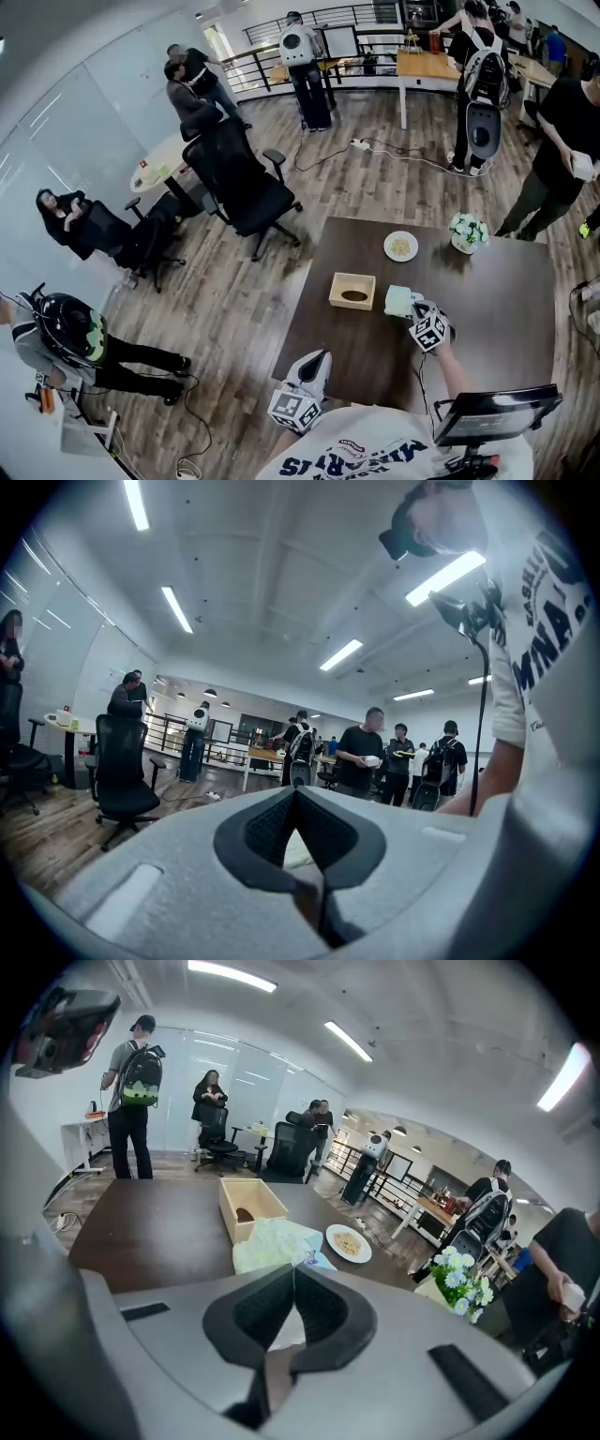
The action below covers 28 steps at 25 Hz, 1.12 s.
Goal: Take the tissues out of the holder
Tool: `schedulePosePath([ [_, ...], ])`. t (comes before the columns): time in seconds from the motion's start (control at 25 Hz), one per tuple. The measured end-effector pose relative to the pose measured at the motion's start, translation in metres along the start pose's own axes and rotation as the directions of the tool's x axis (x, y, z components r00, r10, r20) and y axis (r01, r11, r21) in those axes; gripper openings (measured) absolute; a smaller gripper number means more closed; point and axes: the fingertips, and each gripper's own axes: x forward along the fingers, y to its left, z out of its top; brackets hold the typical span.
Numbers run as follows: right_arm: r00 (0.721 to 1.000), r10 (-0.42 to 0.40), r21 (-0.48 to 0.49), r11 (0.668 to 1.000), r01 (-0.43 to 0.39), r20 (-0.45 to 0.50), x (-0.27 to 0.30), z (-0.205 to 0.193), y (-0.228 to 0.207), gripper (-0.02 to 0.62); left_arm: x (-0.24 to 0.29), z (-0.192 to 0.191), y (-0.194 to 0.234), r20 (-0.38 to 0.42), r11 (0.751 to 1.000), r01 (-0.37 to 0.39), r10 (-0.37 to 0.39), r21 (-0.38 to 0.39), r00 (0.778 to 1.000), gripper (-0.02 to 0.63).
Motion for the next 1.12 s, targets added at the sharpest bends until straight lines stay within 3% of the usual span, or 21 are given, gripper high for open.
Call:
schedulePosePath([
  [0.44, 0.998, 0.031, 0.019, 0.999, -0.030, -0.052, 0.022, -0.035, 0.010, 0.011, -0.009, -0.004, 0.005, -0.008, 1.000, -0.024, 0.024, -0.005, 1.000, 0.003],
  [0.76, 0.980, 0.052, 0.024, 0.999, -0.049, -0.191, 0.040, -0.079, 0.015, 0.011, -0.010, -0.006, -0.001, -0.013, 1.000, -0.021, 0.021, -0.006, 1.000, 0.003],
  [1.12, 0.980, 0.013, -0.005, 1.000, -0.014, -0.200, 0.036, -0.074, 0.011, 0.014, -0.013, -0.001, 0.003, -0.018, 0.999, -0.033, 0.032, -0.005, 0.999, 0.003],
])
